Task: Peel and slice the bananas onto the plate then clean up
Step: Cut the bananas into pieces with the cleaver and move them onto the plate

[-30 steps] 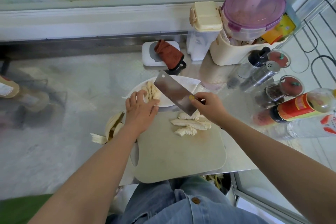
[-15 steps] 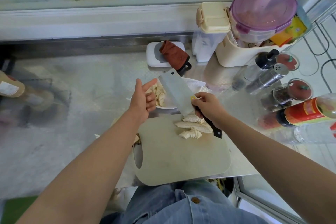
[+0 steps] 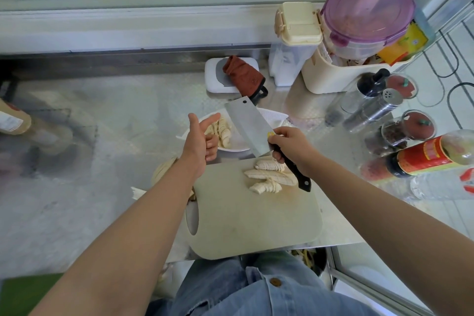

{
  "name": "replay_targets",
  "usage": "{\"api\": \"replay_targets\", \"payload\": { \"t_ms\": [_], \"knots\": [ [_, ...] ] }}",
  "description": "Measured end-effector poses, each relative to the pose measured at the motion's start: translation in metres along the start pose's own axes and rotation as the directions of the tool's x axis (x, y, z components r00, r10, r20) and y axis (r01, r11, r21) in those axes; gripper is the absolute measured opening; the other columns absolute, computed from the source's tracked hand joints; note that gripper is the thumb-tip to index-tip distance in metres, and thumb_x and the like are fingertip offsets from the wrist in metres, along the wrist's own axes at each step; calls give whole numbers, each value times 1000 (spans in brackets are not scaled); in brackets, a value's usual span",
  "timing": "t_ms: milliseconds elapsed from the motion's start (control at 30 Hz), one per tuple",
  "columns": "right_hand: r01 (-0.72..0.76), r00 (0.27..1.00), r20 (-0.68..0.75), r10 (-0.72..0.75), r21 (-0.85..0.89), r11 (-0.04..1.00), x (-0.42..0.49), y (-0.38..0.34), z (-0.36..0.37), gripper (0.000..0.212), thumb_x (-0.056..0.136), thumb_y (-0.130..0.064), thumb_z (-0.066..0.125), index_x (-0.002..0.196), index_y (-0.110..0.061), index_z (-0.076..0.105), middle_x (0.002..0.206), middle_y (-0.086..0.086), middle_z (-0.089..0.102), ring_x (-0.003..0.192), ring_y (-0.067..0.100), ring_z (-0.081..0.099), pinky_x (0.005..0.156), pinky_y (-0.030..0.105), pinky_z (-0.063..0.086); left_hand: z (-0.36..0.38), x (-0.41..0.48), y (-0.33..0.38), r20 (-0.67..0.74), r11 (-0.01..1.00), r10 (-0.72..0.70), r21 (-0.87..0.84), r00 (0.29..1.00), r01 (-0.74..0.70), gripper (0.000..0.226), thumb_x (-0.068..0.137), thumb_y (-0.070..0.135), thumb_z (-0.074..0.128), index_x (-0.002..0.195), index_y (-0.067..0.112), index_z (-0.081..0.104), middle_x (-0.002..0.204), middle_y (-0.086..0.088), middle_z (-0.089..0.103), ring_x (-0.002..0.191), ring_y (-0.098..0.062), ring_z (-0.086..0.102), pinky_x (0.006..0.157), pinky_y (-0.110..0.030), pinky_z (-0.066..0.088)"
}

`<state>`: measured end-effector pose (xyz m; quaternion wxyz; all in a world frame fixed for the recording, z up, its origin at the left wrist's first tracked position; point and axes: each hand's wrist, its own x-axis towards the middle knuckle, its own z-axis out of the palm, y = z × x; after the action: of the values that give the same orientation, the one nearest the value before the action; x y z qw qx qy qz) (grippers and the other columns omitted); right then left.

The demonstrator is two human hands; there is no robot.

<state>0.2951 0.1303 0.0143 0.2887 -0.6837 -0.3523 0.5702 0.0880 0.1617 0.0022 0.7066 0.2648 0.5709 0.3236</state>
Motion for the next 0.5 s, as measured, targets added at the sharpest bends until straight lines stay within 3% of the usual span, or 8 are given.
{"api": "replay_targets", "payload": {
  "t_ms": [300,500],
  "knots": [
    [-82,995,57,81,14,997,-3,-2,7,16,92,-4,51,103,5,59,67,10,50,44,14,44,42,24,37,11,-2,-3,87,999,-25,25,996,23,69,93,69,6,135,36,50,51,4,19,43,-9,13,43,-25,12],
    [-60,998,22,60,22,998,-2,-4,3,12,92,-4,50,98,2,59,68,11,51,44,15,44,42,25,37,8,-2,-2,60,999,-22,37,998,20,70,93,68,5,133,35,52,49,5,21,43,-9,13,44,-25,12]
  ]
}}
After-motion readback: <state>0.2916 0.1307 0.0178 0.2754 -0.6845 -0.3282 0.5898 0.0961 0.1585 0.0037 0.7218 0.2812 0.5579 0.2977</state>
